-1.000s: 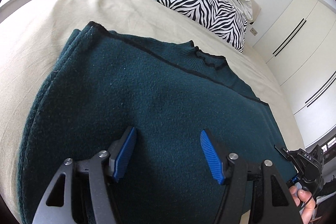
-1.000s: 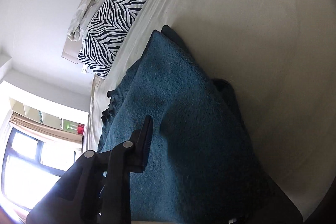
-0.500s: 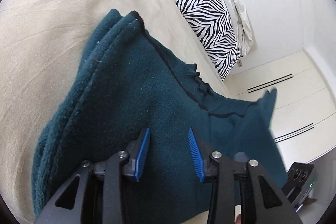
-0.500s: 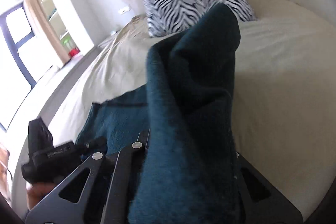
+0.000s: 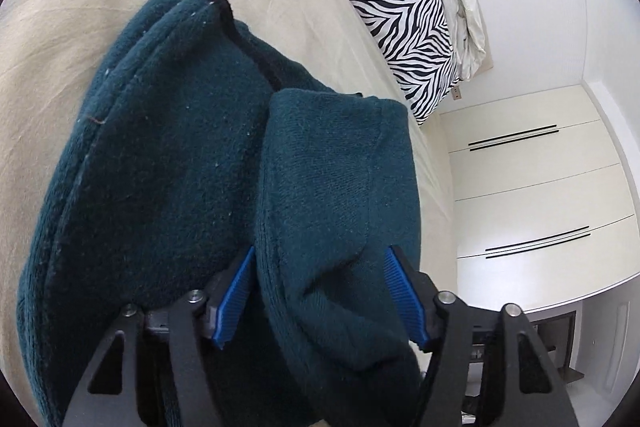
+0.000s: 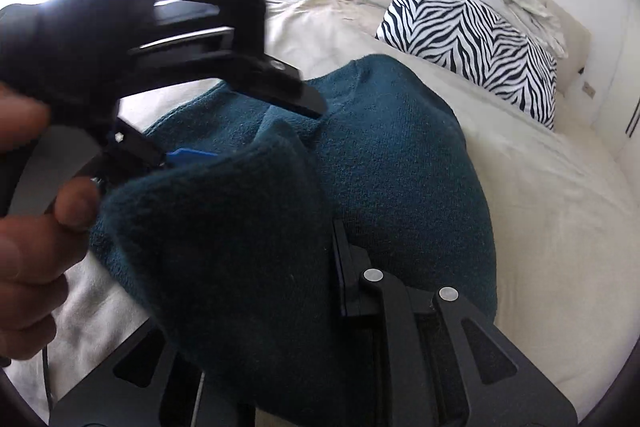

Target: Fold small clothes

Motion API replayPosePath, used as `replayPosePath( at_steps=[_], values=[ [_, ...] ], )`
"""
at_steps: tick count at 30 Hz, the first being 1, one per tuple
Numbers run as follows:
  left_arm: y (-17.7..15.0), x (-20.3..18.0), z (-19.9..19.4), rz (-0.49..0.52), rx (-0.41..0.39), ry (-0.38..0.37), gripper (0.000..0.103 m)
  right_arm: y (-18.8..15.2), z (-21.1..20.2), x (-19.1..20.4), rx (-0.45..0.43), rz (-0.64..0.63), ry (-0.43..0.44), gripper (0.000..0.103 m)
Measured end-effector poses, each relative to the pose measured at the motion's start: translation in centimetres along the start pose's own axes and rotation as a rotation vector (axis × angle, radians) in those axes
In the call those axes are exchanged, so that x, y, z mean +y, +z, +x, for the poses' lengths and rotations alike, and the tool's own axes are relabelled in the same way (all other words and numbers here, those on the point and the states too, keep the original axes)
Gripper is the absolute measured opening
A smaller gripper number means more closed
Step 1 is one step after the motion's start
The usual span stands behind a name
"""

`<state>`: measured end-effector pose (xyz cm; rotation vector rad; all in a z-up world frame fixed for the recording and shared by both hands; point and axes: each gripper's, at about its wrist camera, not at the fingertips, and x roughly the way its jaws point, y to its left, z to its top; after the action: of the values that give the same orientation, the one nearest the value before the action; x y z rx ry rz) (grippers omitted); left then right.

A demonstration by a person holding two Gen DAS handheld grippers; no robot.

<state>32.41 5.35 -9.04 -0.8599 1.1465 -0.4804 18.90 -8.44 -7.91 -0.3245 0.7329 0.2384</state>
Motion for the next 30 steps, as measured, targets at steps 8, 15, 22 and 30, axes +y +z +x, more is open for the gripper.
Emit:
replayPosePath(
  at_steps=[8, 15, 22, 30],
  values=[
    [1.4, 0.2, 0.3, 0.044, 0.065, 0.02, 0.014, -3.0, -3.0, 4.5, -0.1, -0.345, -0.137, 0.015],
    [4.0, -0.7, -2.4, 0.13, 0.036, 0.055, 0.013, -3.3, -4.1, 8.3, -0.197, -0.527, -0.115, 0.009],
    [6.2, 1.8, -3.8, 0.154, 0.023, 0.126, 0.013, -0.8, -1.9, 8.2, -0.196, -0.493, -0.002, 0.007],
    [7.2, 4.3, -3.6, 0.136, 0.028, 0.146, 0.015, 0.0, 1.2, 6.9, -0.136, -0.431, 0.078, 0.008]
  ],
)
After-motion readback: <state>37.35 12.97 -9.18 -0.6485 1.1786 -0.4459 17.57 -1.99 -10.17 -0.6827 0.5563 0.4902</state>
